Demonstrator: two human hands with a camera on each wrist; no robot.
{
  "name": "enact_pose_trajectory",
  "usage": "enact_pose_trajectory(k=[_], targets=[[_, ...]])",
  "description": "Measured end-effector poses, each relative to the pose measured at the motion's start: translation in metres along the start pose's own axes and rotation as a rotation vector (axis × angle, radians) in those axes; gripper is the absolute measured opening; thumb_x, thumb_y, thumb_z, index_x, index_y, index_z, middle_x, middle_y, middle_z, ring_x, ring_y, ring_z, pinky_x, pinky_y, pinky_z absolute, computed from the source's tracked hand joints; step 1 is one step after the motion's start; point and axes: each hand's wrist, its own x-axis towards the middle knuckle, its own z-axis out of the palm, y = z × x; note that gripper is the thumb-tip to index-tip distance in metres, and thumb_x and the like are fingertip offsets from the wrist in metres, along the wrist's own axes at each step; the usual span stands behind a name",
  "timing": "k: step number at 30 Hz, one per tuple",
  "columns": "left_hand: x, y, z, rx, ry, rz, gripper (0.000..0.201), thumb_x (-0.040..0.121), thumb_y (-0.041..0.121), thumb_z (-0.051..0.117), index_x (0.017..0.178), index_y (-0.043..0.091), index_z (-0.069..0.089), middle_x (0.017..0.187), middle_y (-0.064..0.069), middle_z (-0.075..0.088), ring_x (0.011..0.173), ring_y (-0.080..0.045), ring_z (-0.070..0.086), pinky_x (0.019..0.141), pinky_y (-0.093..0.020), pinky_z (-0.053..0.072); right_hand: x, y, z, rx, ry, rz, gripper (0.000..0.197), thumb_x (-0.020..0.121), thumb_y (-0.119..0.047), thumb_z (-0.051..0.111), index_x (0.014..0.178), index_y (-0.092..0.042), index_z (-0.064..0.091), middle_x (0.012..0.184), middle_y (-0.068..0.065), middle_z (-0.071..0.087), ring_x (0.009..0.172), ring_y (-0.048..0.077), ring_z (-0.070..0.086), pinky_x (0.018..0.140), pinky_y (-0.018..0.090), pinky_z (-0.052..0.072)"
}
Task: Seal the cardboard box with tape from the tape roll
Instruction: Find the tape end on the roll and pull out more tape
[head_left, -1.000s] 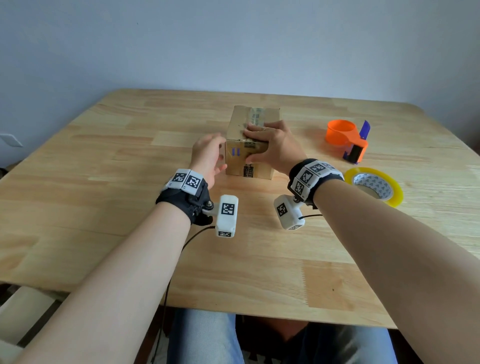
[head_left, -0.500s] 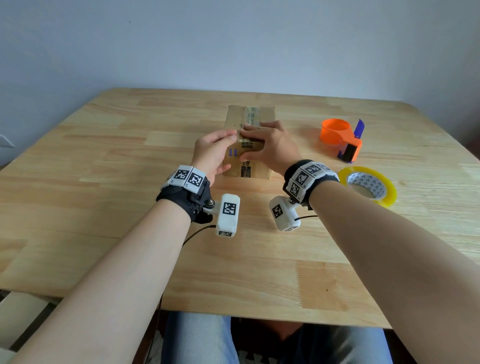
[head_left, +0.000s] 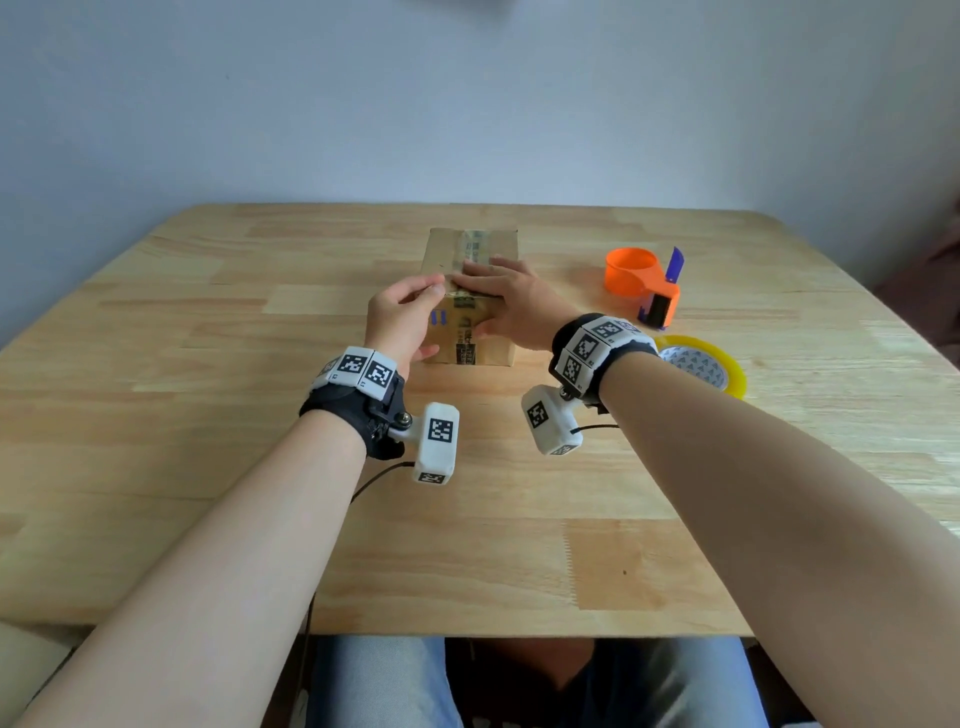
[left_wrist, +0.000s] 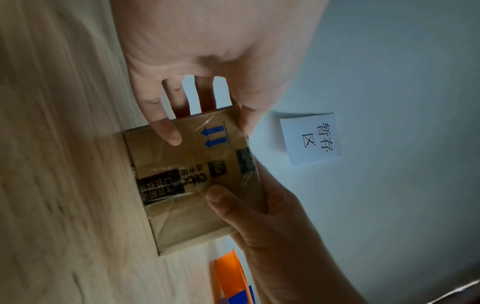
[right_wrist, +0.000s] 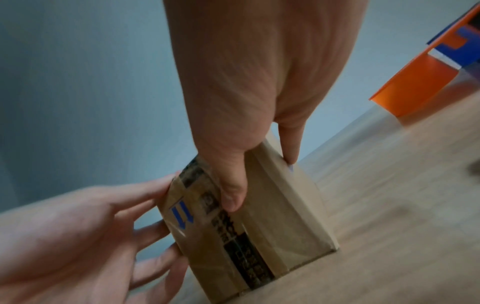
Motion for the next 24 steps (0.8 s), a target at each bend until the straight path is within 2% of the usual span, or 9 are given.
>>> enact_pose_trajectory(k=[3, 6, 8, 10, 12, 15, 17, 21, 24], targets=[[-0.001, 0.001, 0.004, -0.005, 0.008, 0.005, 0.022, 0.097, 0.031, 0.062, 0.117, 0.035, 0.071, 0.128, 0.006, 0.061, 0.109, -0.014, 0.059, 0.079, -0.043, 0.064, -0.012, 0.002, -0.015, 0.053, -0.021, 0.005, 0.077, 0.092, -0.012, 0.070, 0.157, -0.034, 0.035, 0.168, -0.008, 0.026, 0.156, 0.022, 0.018, 0.124, 0.045, 0.023], [-0.001, 0.007, 0.015, 0.083, 0.103, 0.016, 0.035, 0.092, 0.040, 0.063, 0.124, 0.028, 0.064, 0.137, -0.003, 0.051, 0.120, -0.022, 0.052, 0.096, -0.046, 0.055, -0.039, 0.014, -0.037, 0.143, 0.148, 0.014, 0.061, 0.092, -0.018, 0.070, 0.149, -0.029, 0.051, 0.161, -0.002, 0.042, 0.147, 0.022, 0.041, 0.118, 0.040, 0.034], [-0.006, 0.016, 0.025, 0.119, 0.254, 0.050, 0.027, 0.088, 0.032, 0.061, 0.114, 0.023, 0.062, 0.137, -0.011, 0.043, 0.126, -0.028, 0.043, 0.101, -0.047, 0.048, -0.059, 0.029, -0.051, 0.084, 0.276, 0.084, 0.033, 0.091, -0.019, 0.069, 0.123, -0.025, 0.072, 0.135, 0.001, 0.064, 0.126, 0.022, 0.060, 0.107, 0.037, 0.046], [-0.015, 0.024, 0.039, 0.104, 0.311, 0.132, 0.017, 0.085, 0.020, 0.055, 0.102, 0.024, 0.058, 0.130, -0.009, 0.048, 0.122, -0.027, 0.045, 0.099, -0.049, 0.049, -0.081, 0.043, -0.061, -0.048, 0.274, 0.274, 0.013, 0.088, -0.018, 0.066, 0.093, -0.024, 0.077, 0.100, -0.002, 0.070, 0.099, 0.022, 0.069, 0.079, 0.029, 0.050], [-0.025, 0.027, 0.055, 0.026, 0.245, 0.189, 0.016, 0.083, 0.017, 0.051, 0.094, 0.028, 0.057, 0.112, -0.001, 0.060, 0.106, -0.023, 0.057, 0.091, -0.043, 0.053, -0.102, 0.054, -0.067, -0.178, 0.145, 0.467, 0.011, 0.085, -0.029, 0.069, 0.093, -0.023, 0.075, 0.097, 0.001, 0.073, 0.093, 0.027, 0.069, 0.071, 0.029, 0.048], [-0.042, 0.027, 0.075, -0.039, 0.141, 0.189, 0.018, 0.087, 0.014, 0.050, 0.090, 0.026, 0.063, 0.088, 0.002, 0.067, 0.072, -0.018, 0.058, 0.069, -0.031, 0.049, -0.130, 0.067, -0.068, -0.276, -0.024, 0.648, 0.058, 0.078, -0.050, 0.080, 0.122, -0.016, 0.063, 0.113, 0.006, 0.070, 0.103, 0.030, 0.066, 0.080, 0.037, 0.054], [-0.053, 0.025, 0.086, -0.023, 0.042, 0.180, 0.019, 0.089, 0.009, 0.050, 0.092, 0.019, 0.066, 0.080, 0.000, 0.065, 0.064, -0.015, 0.056, 0.058, -0.028, 0.046, -0.141, 0.072, -0.066, -0.243, -0.069, 0.709, 0.070, 0.075, -0.051, 0.082, 0.130, -0.015, 0.056, 0.117, 0.008, 0.068, 0.106, 0.030, 0.065, 0.084, 0.039, 0.054], [-0.070, 0.018, 0.092, -0.012, -0.245, -0.015, 0.019, 0.093, 0.003, 0.055, 0.092, 0.017, 0.067, 0.092, -0.002, 0.068, 0.078, -0.017, 0.066, 0.054, -0.024, 0.049, -0.150, 0.074, -0.059, -0.013, -0.011, 0.686, 0.072, 0.076, -0.031, 0.084, 0.140, -0.021, 0.052, 0.131, 0.007, 0.063, 0.118, 0.028, 0.060, 0.092, 0.039, 0.052], [-0.077, 0.016, 0.090, 0.009, -0.372, -0.099, 0.015, 0.094, 0.006, 0.062, 0.102, 0.015, 0.070, 0.110, -0.010, 0.074, 0.084, -0.021, 0.071, 0.061, -0.029, 0.052, -0.152, 0.066, -0.067, 0.054, 0.177, 0.631, 0.056, 0.079, -0.028, 0.077, 0.132, -0.023, 0.059, 0.117, 0.002, 0.065, 0.105, 0.025, 0.061, 0.082, 0.033, 0.048]])
